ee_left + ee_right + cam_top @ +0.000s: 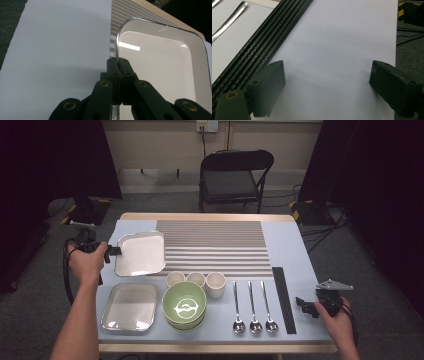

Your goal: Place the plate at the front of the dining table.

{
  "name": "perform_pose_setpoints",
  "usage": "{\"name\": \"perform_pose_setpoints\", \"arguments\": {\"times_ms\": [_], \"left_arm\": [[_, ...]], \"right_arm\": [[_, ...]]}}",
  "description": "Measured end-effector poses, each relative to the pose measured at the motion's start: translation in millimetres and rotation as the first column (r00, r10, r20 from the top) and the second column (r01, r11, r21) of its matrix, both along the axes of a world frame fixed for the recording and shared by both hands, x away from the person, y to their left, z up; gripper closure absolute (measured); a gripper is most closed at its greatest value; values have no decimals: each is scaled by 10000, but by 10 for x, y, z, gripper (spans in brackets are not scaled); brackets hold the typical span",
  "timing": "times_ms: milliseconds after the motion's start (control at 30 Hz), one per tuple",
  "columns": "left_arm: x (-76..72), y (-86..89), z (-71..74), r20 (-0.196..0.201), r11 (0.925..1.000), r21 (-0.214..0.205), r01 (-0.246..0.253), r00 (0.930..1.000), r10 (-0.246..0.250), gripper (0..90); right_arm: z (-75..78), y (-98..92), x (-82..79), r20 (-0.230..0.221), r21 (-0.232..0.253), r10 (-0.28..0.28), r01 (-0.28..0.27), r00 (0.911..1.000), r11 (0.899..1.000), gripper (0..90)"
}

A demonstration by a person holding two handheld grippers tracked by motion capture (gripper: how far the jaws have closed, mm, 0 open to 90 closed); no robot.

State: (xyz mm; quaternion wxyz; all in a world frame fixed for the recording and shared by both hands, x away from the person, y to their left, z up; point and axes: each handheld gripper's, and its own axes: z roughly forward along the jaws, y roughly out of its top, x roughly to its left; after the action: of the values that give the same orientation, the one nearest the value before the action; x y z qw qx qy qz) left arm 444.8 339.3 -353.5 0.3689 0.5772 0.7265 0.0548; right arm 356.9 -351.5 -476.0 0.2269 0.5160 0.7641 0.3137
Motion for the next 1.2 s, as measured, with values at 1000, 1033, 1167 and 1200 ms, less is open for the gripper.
{"name": "perform_pose_setpoints", "arguments": {"times_ms": [1000, 1033, 1167, 1200], "left_arm": [[275, -353, 136, -94, 9994, -218, 280, 9996, -282, 892], [283, -366, 139, -131, 9993, -258, 284, 9995, -287, 892], [319, -419, 146, -177, 9987, -374, 342, 9992, -349, 892], [328, -433, 150, -190, 9989, -329, 326, 9993, -333, 892]], "right_arm": [[-1, -1, 0, -11, 55, 11, -11, 10000, 10000, 119], [-1, -1, 0, -13, 57, 13, -13, 10000, 10000, 119], [-1, -1, 0, -15, 63, 11, -10, 10000, 10000, 119], [-1, -2, 0, -16, 63, 13, -13, 10000, 10000, 119]]}}
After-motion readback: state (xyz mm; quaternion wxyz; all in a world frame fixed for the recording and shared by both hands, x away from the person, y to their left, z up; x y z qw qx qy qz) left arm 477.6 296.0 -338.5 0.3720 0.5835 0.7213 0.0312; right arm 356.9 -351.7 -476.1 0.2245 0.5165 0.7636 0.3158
